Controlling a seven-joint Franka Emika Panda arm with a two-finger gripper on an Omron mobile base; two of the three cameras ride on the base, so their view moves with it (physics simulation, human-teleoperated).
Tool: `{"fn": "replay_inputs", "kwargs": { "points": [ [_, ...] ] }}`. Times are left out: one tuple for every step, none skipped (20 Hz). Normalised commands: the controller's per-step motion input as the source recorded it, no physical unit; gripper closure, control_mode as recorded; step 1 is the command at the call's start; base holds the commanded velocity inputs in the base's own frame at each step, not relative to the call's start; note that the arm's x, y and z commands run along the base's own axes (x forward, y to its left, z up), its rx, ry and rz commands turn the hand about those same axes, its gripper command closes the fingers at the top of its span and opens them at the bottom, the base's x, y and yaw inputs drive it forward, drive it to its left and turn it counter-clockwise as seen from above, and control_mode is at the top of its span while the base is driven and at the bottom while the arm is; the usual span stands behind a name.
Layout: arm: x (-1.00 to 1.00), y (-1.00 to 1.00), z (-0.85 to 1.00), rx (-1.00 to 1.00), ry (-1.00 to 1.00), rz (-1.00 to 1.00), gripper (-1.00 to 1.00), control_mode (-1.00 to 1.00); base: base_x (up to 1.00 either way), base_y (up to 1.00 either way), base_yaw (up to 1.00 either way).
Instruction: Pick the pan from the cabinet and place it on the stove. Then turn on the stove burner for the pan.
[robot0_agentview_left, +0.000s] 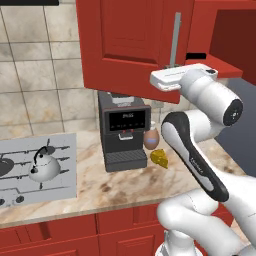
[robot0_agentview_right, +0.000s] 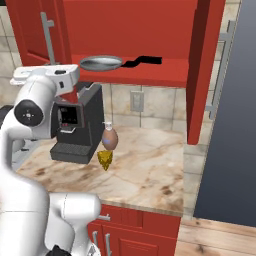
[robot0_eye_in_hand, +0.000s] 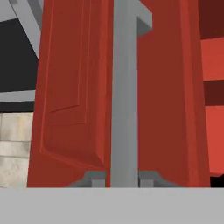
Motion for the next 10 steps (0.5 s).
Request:
{"fn": "replay_inputs", "kwargs": {
  "points": [
    [-0.64,0.25,0.26,-0.05,0.06,0.01,-1.00,-1.00,0.00,0.00,0.00],
    [-0.55,0.00,0.26,-0.02,0.03,0.00,-1.00,-1.00,0.00,0.00,0.00],
    [-0.45,-0.05,0.27,0.00,0.00,0.00,-1.00,-1.00,0.00,0.00,0.00],
    [-0.44,-0.16,0.28,0.00,0.00,0.00,-1.00,-1.00,0.00,0.00,0.00],
    [-0.45,-0.23,0.29,0.00,0.00,0.01,-1.00,-1.00,0.00,0.00,0.00],
    [-0.42,-0.27,0.32,0.00,0.00,0.02,-1.00,-1.00,0.00,0.00,0.00],
    [-0.43,-0.40,0.29,0.00,0.00,0.00,-1.00,-1.00,0.00,0.00,0.00],
    [-0.40,-0.42,0.25,0.00,0.00,0.00,-1.00,-1.00,0.00,0.00,0.00],
    [-0.42,-0.43,0.23,0.00,0.00,0.00,-1.00,-1.00,0.00,0.00,0.00],
    [-0.40,-0.42,0.21,0.00,0.00,0.00,-1.00,-1.00,0.00,0.00,0.00]
  ]
}}
